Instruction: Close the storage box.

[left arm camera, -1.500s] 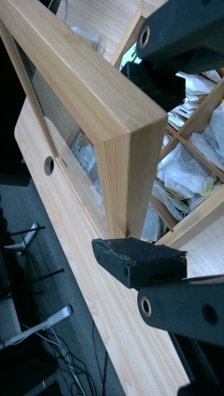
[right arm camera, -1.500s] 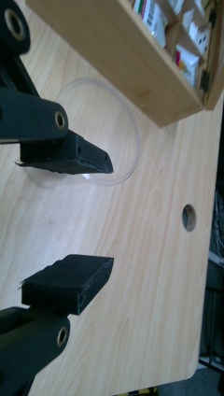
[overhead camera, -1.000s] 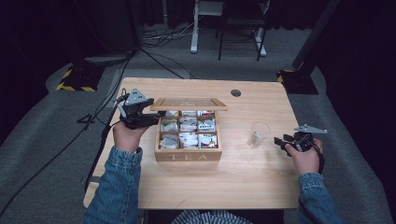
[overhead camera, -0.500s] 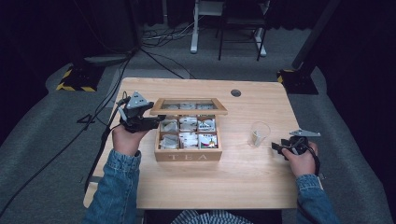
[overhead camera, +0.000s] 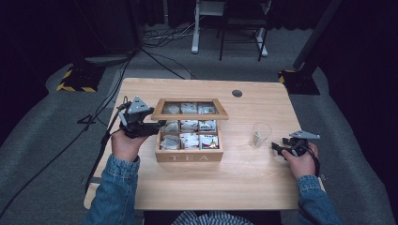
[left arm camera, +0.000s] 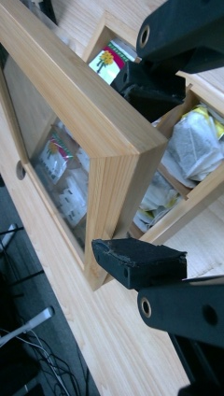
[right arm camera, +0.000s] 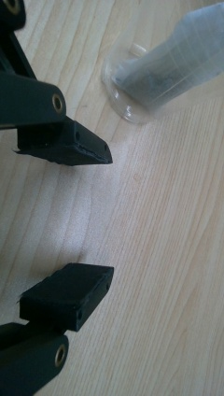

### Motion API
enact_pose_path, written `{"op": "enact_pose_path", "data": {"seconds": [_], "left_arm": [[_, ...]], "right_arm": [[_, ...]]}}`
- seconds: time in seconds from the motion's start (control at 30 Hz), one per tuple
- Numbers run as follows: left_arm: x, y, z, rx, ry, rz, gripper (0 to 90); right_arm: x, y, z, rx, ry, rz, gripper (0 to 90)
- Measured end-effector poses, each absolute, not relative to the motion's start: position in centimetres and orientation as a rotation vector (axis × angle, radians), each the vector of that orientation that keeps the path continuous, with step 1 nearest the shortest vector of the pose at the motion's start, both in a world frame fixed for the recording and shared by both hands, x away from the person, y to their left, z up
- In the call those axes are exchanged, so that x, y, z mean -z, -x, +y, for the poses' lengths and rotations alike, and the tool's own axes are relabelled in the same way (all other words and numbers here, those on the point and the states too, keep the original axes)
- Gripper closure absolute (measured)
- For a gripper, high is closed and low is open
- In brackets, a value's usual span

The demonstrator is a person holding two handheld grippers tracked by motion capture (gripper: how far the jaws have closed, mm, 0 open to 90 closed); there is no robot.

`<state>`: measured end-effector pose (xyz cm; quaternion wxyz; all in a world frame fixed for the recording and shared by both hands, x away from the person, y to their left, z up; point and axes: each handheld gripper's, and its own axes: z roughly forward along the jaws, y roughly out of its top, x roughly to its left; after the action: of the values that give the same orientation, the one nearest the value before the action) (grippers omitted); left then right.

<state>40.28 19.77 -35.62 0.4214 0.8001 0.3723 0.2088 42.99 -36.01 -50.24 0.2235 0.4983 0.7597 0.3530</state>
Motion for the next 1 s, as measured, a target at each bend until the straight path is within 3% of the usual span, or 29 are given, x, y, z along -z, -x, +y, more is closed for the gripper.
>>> {"op": "enact_pose_path", "data": {"seconds": [1.0], "left_arm": [[37.5,-37.6,19.1,-0.467,-2.151,0.993,35.8]], "right_arm": [[50.3,-44.1,-35.8,-0.973,-1.357,2.107,39.0]]}}
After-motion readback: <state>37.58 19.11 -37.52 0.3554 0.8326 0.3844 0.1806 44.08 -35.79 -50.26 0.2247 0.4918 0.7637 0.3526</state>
